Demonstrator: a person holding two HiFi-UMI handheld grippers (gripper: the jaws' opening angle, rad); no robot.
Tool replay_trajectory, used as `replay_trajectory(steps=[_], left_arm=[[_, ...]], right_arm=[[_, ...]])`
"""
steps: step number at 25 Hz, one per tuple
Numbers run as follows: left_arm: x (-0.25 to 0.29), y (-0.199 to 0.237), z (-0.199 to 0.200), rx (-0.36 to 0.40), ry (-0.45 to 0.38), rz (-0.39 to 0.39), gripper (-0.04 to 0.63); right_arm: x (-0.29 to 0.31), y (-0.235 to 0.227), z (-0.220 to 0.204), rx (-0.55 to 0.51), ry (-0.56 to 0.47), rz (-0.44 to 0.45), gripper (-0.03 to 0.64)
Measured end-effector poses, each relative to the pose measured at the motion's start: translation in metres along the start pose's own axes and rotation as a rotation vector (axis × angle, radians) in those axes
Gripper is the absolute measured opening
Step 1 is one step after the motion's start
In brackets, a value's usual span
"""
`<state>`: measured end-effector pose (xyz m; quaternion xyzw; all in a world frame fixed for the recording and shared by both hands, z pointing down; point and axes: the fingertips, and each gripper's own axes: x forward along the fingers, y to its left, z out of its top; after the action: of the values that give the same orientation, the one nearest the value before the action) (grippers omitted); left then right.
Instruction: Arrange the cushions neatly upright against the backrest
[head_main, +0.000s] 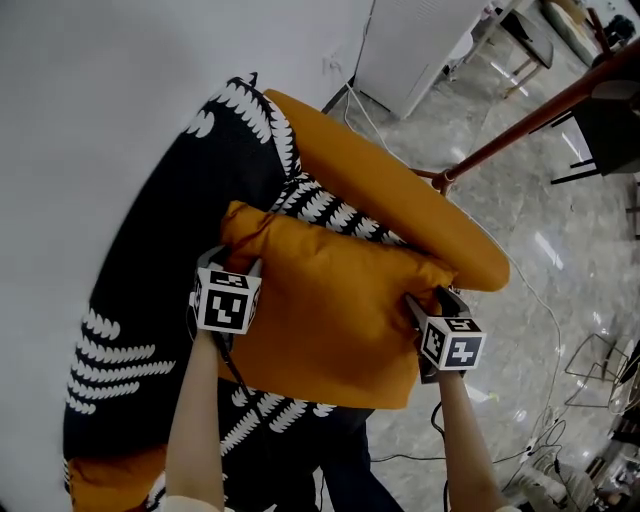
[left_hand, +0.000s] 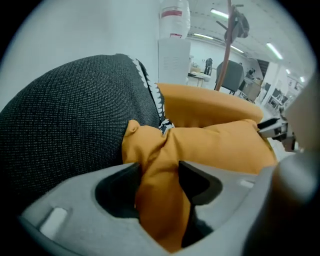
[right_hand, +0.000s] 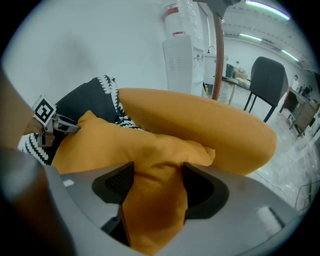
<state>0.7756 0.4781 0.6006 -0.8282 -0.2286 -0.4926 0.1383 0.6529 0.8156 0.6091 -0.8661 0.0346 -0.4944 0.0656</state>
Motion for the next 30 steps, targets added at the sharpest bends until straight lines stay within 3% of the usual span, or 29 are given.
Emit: replay_trajectory(steps=[13, 21, 26, 30], left_arm=[[-0.011, -0.014, -0.008, 0.123, 0.034, 0.038, 0.058], [-0.059, -0.019, -0.011, 0.095, -0.004, 0.052, 0.026], [-0.111, -0.021, -0.021, 0.004, -0.055, 0.084, 0.023], [-0.165, -0.013, -0.04, -0.091, -0.095, 0.125, 0.023]], right_arm=[[-0.012, 0.012, -0.003, -0.03, -0.023, -0.023, 0.036], [-0.052, 0.026, -0.001, -0.009, -0.068, -0.003, 0.02], [-0.094, 0.041, 0.005, -0.015, -0.115, 0.03, 0.018], [-0.12, 0.064, 0.027, -0.104, -0.157, 0.083, 0.018]])
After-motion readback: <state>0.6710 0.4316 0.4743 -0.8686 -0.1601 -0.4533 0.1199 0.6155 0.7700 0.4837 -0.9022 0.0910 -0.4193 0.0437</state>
